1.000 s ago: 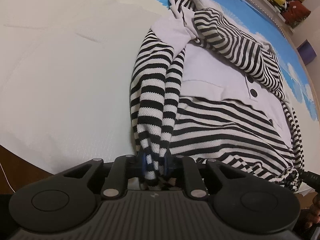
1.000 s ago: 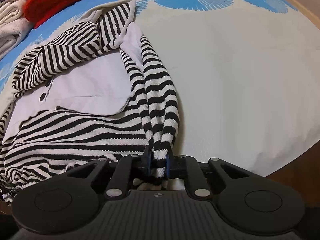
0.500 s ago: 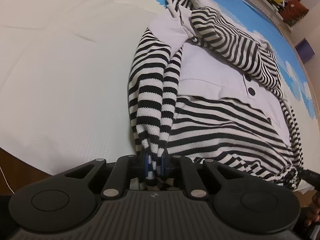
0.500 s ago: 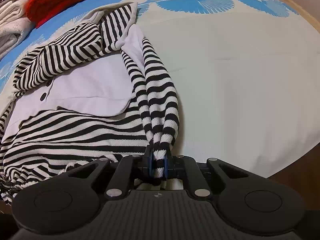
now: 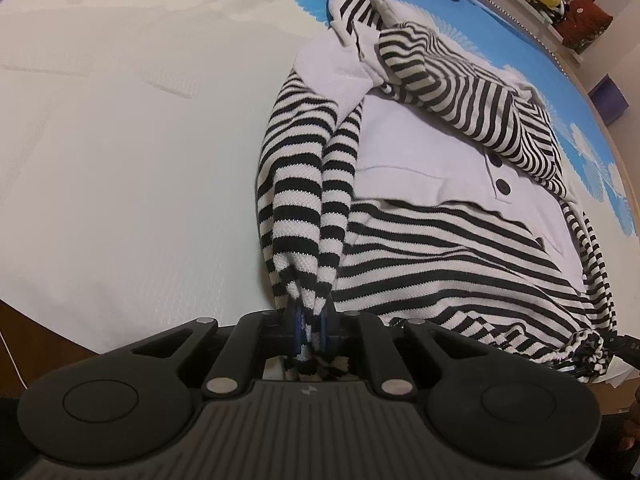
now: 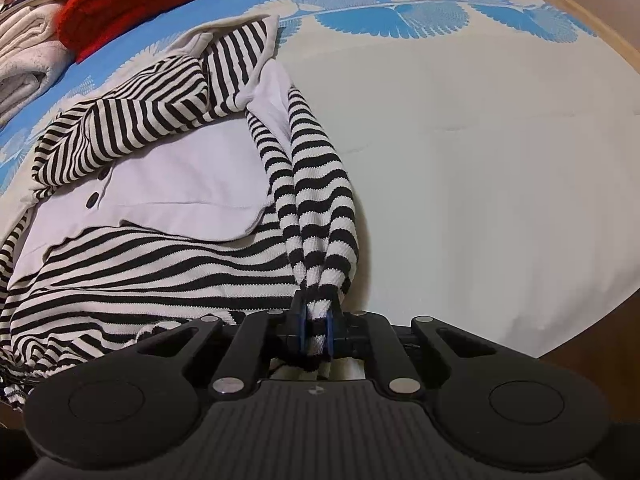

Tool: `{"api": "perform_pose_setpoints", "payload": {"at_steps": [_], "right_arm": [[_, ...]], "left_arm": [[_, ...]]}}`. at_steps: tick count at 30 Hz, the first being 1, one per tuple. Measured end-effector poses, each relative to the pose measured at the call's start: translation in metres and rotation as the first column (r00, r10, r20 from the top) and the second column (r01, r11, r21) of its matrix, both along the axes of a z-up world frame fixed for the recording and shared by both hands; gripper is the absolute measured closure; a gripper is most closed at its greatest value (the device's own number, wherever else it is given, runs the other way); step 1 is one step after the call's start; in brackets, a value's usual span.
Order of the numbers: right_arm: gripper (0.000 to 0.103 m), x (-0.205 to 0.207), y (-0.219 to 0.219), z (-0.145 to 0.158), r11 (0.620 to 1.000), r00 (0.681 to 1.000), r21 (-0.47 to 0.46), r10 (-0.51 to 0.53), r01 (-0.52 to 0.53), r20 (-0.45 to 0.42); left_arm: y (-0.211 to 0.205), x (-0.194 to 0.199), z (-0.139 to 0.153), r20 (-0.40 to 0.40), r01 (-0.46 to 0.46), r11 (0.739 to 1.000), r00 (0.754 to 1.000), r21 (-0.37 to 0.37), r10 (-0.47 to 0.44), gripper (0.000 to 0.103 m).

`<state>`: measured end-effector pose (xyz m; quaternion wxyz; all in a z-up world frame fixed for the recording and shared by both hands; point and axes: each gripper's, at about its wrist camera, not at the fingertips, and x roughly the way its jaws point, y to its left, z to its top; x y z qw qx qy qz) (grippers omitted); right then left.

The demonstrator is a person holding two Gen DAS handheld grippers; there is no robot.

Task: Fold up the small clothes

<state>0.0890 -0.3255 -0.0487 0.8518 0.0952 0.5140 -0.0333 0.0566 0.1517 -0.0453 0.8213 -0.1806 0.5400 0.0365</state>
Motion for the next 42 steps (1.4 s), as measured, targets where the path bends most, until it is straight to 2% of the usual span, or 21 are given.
{"api": "perform_pose_setpoints", "payload": {"at_steps": [4, 8, 11, 14, 18, 20, 23, 27, 30, 33, 35, 36, 37, 38, 39, 40, 41, 42], "right_arm": [[0.096, -0.004, -0.001, 0.015, 1.000, 0.998, 0.021, 0.000, -0.001, 0.067], [0.097, -0.011, -0.005, 0.053, 0.997, 0.985, 0.074, 0.007, -0.020, 0.170], [0.097, -0.018, -0.017, 0.089, 0.985, 0.969, 0.173, -0.023, -0.020, 0.244], [0.098, -0.037, -0.032, 0.120, 0.954, 0.960, 0.298, -0.060, -0.026, 0.274], [0.098, -0.082, -0.047, 0.159, 0.937, 0.944, 0.347, -0.070, -0.048, 0.321], [0.098, -0.101, -0.054, 0.168, 0.932, 0.953, 0.362, -0.090, -0.023, 0.290], [0.098, -0.115, -0.060, 0.166, 0.924, 0.968, 0.381, -0.131, 0.041, 0.214], [0.098, -0.106, -0.060, 0.152, 0.918, 0.975, 0.383, -0.165, 0.098, 0.146], [0.098, -0.065, -0.061, 0.137, 0.918, 0.978, 0.377, -0.176, 0.122, 0.110], [0.097, 0.006, -0.069, 0.116, 0.899, 0.979, 0.410, -0.194, 0.152, 0.061], [0.093, 0.067, -0.075, 0.097, 0.883, 0.976, 0.434, -0.217, 0.180, 0.036], [0.092, 0.090, -0.078, 0.091, 0.879, 0.972, 0.434, -0.234, 0.195, 0.037], [0.091, 0.110, -0.084, 0.084, 0.880, 0.968, 0.425, -0.250, 0.212, 0.035], [0.090, 0.125, -0.087, 0.080, 0.887, 0.963, 0.402, -0.267, 0.229, 0.041], [0.089, 0.135, -0.088, 0.079, 0.900, 0.958, 0.367, -0.279, 0.235, 0.070], [0.088, 0.140, -0.090, 0.080, 0.917, 0.955, 0.330, -0.275, 0.225, 0.112], [0.085, 0.141, -0.090, 0.079, 0.932, 0.954, 0.301, -0.256, 0.201, 0.158], [0.082, 0.138, -0.089, 0.075, 0.945, 0.954, 0.282, -0.226, 0.166, 0.195]], "left_arm": [[-0.003, -0.004, 0.017, 0.070, 0.004, 1.000, 0.998, 0.025, -0.006, 0.097], [0.000, -0.007, 0.051, 0.152, 0.031, 0.999, 0.988, 0.020, -0.034, 0.097], [0.008, -0.010, 0.083, 0.202, 0.033, 0.999, 0.979, -0.014, -0.030, 0.097], [0.018, -0.028, 0.123, 0.257, 0.048, 0.997, 0.966, -0.058, -0.031, 0.097], [0.027, -0.063, 0.161, 0.247, 0.086, 0.988, 0.968, -0.131, -0.052, 0.097], [0.026, -0.076, 0.169, 0.226, 0.113, 0.983, 0.971, -0.145, -0.078, 0.097], [0.024, -0.077, 0.164, 0.185, 0.126, 0.978, 0.978, -0.168, -0.094, 0.097], [0.025, -0.041, 0.139, 0.124, 0.114, 0.976, 0.988, -0.187, -0.092, 0.097], [0.033, 0.010, 0.117, 0.086, 0.081, 0.965, 0.994, -0.249, -0.062, 0.097], [0.043, 0.084, 0.093, 0.043, 0.046, 0.954, 0.998, -0.297, -0.035, 0.096], [0.057, 0.130, 0.074, -0.004, -0.037, 0.936, 0.999, -0.350, 0.038, 0.091], [0.066, 0.149, 0.066, -0.027, -0.084, 0.926, 0.996, -0.368, 0.079, 0.085], [0.073, 0.162, 0.061, -0.031, -0.111, 0.918, 0.994, -0.381, 0.107, 0.074], [0.081, 0.169, 0.058, -0.005, -0.126, 0.913, 0.991, -0.388, 0.135, 0.067], [0.085, 0.170, 0.058, 0.032, -0.134, 0.912, 0.987, -0.387, 0.159, 0.056], [0.090, 0.166, 0.055, 0.076, -0.136, 0.909, 0.981, -0.394, 0.179, 0.050], [0.093, 0.161, 0.049, 0.090, -0.129, 0.903, 0.979, -0.409, 0.181, 0.050], [0.094, 0.162, 0.044, 0.034, -0.141, 0.902, 0.985, -0.408, 0.169, 0.050]]}}
